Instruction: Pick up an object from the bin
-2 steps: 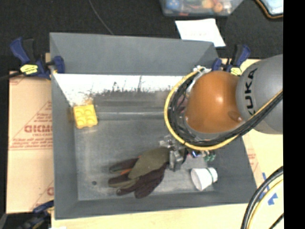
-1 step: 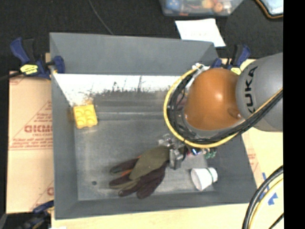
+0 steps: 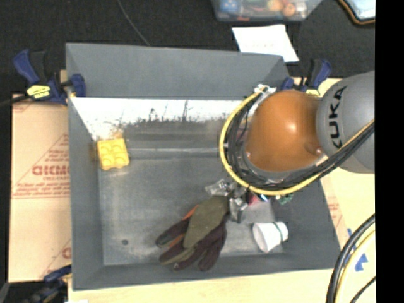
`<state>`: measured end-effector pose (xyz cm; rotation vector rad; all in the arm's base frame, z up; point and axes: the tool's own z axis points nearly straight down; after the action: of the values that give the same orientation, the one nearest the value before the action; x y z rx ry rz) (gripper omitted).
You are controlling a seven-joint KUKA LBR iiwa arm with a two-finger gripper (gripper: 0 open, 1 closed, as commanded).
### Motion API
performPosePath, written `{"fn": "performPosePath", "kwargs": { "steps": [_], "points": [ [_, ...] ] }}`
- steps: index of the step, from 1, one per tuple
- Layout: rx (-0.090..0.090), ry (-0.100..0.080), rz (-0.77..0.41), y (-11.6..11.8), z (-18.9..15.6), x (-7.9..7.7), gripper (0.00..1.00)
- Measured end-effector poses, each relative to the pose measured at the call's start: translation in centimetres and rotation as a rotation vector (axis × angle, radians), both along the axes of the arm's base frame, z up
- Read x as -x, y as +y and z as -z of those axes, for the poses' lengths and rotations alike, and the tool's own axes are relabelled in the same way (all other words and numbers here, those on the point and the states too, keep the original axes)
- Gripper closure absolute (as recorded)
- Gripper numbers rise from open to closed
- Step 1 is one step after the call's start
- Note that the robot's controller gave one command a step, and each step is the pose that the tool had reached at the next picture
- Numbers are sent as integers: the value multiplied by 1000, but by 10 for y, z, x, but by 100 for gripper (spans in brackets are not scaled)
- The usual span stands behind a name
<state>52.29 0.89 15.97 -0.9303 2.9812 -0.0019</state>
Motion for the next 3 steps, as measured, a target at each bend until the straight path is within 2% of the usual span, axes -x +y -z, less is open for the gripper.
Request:
{"fn": "performPosePath", "kwargs": {
  "steps": [1, 2, 3],
  "points": [
    [-4, -4, 159, -28, 30, -7, 100],
    [-2, -3, 57, -15, -61, -12, 100],
    [-4, -9, 166, -33, 35, -23, 0]
  ]
}}
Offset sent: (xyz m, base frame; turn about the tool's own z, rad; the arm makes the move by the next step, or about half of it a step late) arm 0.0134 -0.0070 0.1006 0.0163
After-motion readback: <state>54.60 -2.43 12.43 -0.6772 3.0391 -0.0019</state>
